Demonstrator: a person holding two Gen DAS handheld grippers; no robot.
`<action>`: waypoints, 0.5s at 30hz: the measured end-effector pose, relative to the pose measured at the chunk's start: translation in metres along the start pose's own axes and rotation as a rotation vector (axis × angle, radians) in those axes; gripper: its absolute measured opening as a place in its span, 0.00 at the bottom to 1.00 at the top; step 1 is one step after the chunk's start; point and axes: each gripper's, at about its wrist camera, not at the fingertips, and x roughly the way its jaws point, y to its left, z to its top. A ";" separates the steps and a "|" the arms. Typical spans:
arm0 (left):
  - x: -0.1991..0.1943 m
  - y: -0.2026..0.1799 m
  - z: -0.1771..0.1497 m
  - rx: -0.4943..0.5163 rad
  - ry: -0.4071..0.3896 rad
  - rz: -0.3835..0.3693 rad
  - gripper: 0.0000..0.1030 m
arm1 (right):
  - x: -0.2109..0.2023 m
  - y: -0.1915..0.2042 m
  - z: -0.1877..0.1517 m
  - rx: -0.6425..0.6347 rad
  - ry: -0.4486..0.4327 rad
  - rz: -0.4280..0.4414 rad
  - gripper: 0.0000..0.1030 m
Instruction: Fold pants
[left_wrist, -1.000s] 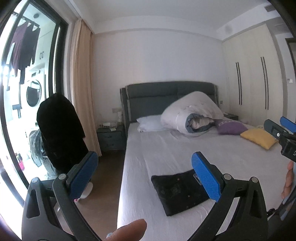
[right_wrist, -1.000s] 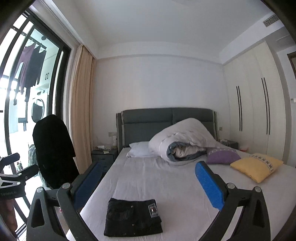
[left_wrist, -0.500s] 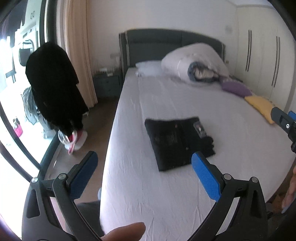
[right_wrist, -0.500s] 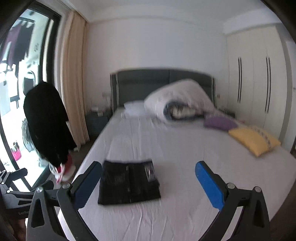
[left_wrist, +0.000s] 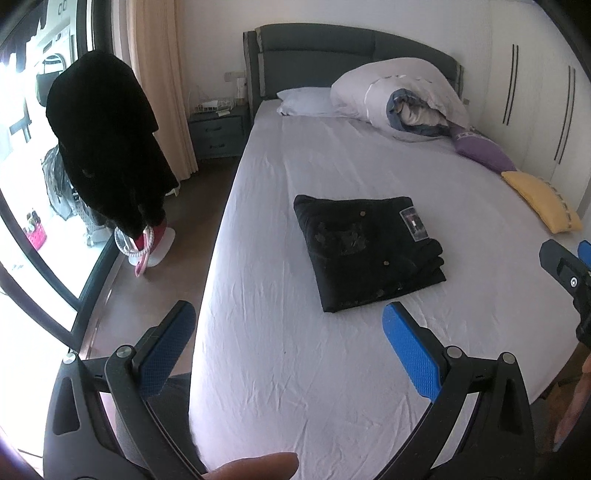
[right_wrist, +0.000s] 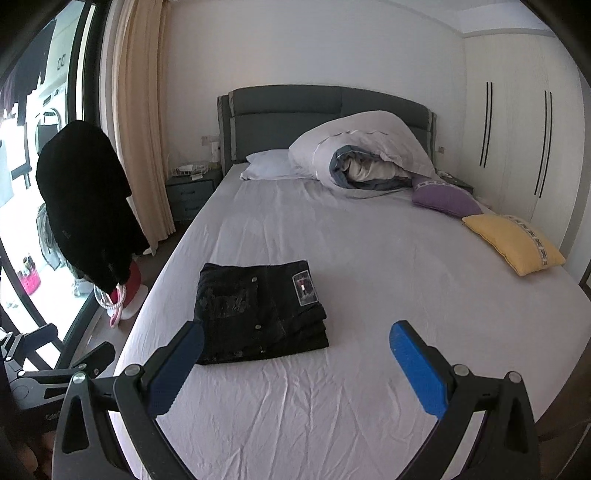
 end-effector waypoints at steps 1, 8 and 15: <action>0.001 0.000 0.001 0.000 0.002 0.000 1.00 | 0.001 0.000 0.000 -0.002 0.003 0.001 1.00; 0.009 0.001 -0.002 -0.004 0.013 0.003 1.00 | 0.006 0.002 -0.002 -0.010 0.022 0.002 1.00; 0.011 0.001 -0.002 -0.005 0.022 0.003 1.00 | 0.009 0.004 -0.005 -0.014 0.036 0.005 1.00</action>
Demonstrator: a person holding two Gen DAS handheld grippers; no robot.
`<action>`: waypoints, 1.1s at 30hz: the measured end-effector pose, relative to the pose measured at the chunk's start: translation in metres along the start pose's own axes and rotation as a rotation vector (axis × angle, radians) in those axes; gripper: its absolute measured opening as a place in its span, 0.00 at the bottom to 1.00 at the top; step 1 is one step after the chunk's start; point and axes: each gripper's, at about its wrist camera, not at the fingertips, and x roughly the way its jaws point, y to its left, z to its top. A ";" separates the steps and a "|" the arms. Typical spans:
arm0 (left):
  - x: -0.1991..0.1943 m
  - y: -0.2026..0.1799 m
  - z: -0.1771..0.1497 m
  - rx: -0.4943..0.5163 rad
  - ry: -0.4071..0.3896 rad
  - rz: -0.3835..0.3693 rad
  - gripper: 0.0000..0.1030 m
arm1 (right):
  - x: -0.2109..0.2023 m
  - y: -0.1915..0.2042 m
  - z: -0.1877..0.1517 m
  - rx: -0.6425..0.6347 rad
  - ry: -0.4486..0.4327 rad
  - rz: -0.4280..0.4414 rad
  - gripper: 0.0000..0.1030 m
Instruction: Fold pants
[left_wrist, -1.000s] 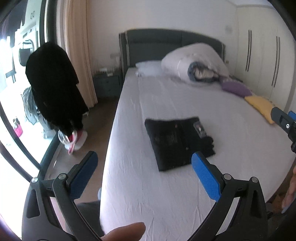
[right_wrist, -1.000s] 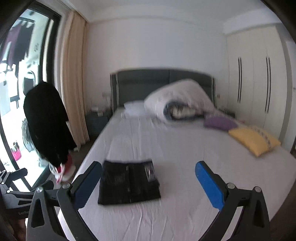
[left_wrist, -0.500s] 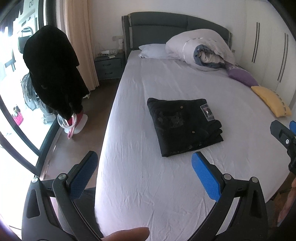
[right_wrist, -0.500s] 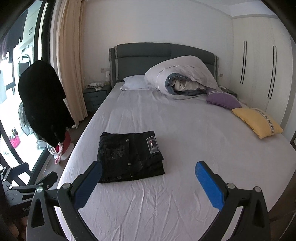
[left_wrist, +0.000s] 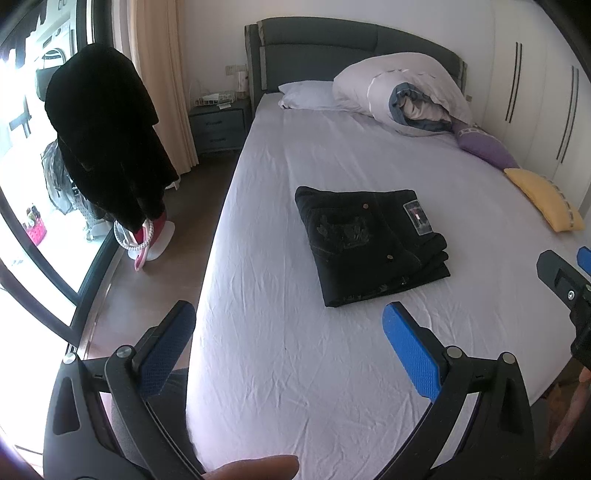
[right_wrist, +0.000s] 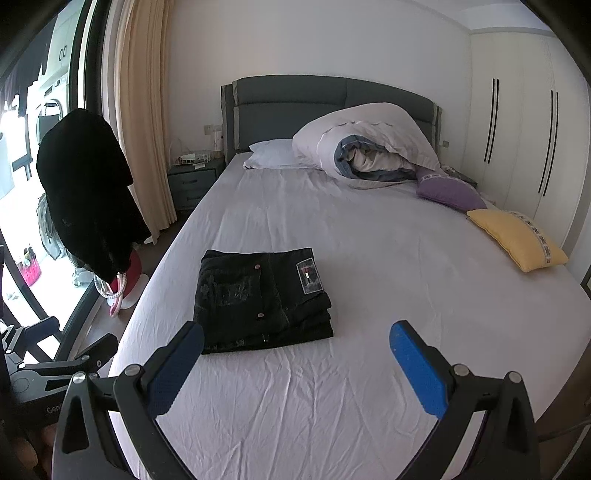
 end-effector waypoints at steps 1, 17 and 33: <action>0.000 0.000 0.000 0.000 0.000 -0.001 1.00 | 0.000 0.000 0.000 0.000 0.000 0.000 1.00; 0.005 -0.002 -0.004 -0.002 0.011 -0.003 1.00 | 0.003 0.003 -0.007 0.003 0.011 0.002 1.00; 0.006 -0.003 -0.005 -0.004 0.013 -0.004 1.00 | 0.003 0.004 -0.007 0.003 0.011 0.001 1.00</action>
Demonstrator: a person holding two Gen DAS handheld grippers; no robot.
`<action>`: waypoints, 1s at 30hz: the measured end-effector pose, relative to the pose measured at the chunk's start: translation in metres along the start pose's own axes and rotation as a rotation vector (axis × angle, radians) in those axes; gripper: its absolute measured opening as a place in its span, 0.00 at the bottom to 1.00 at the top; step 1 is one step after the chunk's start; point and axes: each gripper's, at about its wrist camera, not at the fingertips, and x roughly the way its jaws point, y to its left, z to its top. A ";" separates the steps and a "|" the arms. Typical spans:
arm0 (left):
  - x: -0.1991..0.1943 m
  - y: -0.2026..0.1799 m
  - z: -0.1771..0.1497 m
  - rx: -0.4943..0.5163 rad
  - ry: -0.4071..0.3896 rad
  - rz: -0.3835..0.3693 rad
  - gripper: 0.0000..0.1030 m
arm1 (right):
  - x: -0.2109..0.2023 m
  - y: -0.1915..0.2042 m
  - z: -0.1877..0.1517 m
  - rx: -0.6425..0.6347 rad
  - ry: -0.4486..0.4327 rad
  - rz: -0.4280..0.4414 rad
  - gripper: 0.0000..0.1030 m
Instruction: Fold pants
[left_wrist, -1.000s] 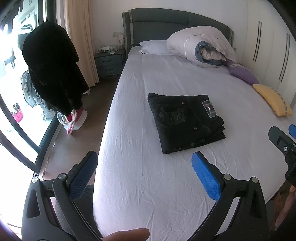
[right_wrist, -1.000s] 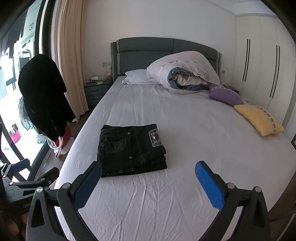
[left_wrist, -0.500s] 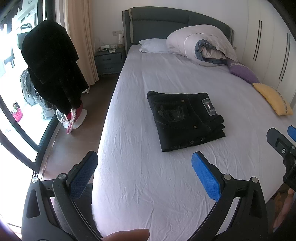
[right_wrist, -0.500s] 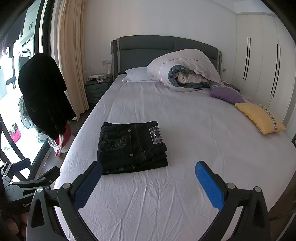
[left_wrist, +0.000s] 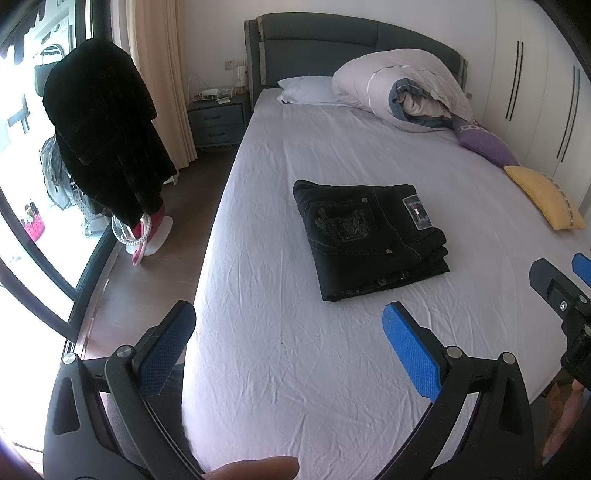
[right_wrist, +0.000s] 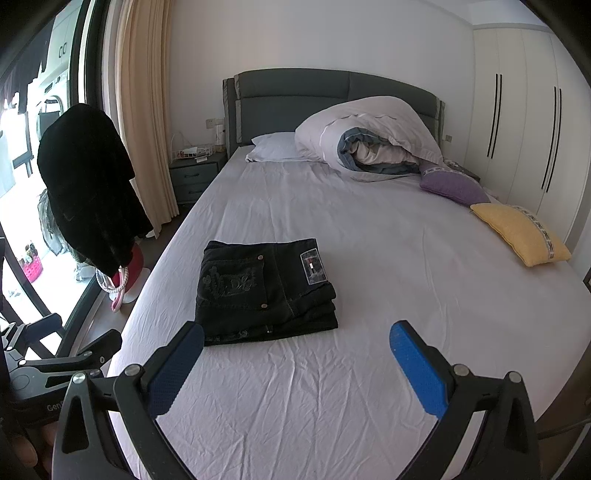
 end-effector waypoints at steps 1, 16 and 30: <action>0.000 0.000 0.000 0.000 0.001 0.000 1.00 | 0.000 0.000 0.000 0.000 0.000 0.000 1.00; -0.001 -0.002 -0.004 0.000 0.003 -0.001 1.00 | -0.001 -0.001 0.001 0.000 0.004 0.001 1.00; -0.001 -0.003 -0.006 -0.001 0.005 -0.002 1.00 | -0.002 -0.002 0.002 0.000 0.006 0.002 1.00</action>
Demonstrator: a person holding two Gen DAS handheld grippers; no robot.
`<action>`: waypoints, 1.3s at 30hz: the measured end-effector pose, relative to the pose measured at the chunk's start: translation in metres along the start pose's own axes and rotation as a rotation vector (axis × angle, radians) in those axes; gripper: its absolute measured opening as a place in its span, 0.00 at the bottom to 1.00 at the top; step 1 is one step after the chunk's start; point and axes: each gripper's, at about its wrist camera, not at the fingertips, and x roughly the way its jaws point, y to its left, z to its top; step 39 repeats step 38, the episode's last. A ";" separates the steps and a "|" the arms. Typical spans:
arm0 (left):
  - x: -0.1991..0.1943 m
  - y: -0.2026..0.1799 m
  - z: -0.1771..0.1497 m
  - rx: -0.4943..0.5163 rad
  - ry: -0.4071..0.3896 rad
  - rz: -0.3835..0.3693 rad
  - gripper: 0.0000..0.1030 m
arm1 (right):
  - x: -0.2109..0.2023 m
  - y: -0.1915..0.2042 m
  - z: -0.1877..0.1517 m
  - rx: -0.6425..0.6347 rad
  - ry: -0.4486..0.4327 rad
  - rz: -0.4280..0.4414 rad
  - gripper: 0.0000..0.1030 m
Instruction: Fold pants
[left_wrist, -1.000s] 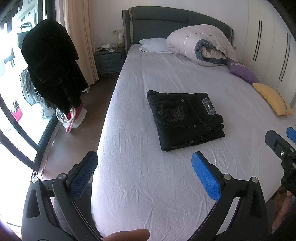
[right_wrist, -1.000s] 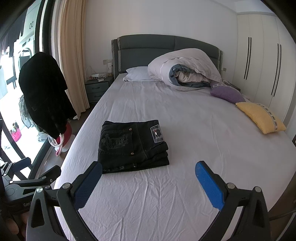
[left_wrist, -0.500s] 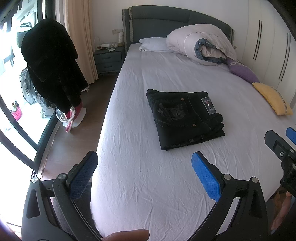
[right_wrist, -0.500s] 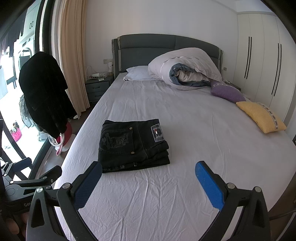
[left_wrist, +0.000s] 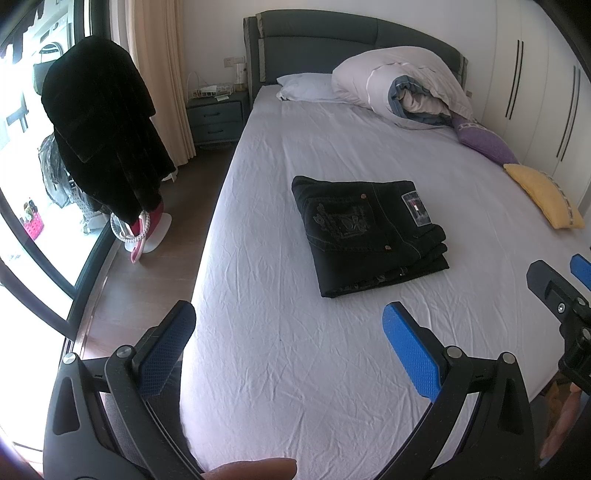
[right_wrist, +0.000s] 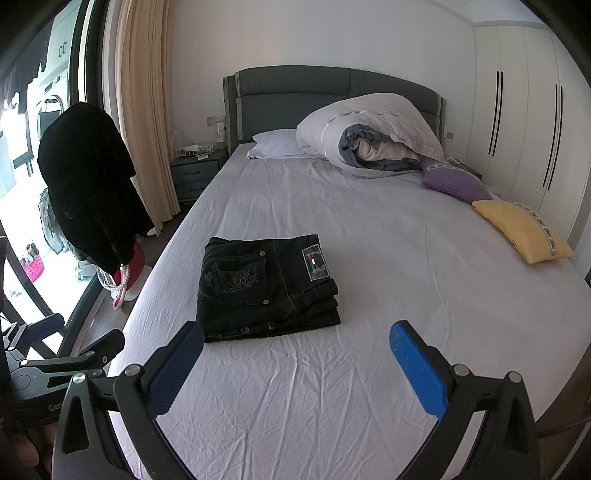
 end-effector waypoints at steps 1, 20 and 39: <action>0.000 0.000 0.000 0.000 0.000 0.000 1.00 | 0.000 0.000 0.000 0.000 0.000 0.000 1.00; 0.001 -0.001 -0.006 -0.008 0.014 -0.010 1.00 | -0.001 -0.001 0.001 -0.001 0.002 0.002 1.00; -0.004 -0.004 -0.012 -0.018 0.009 -0.028 1.00 | -0.007 -0.001 -0.007 0.013 0.019 0.010 1.00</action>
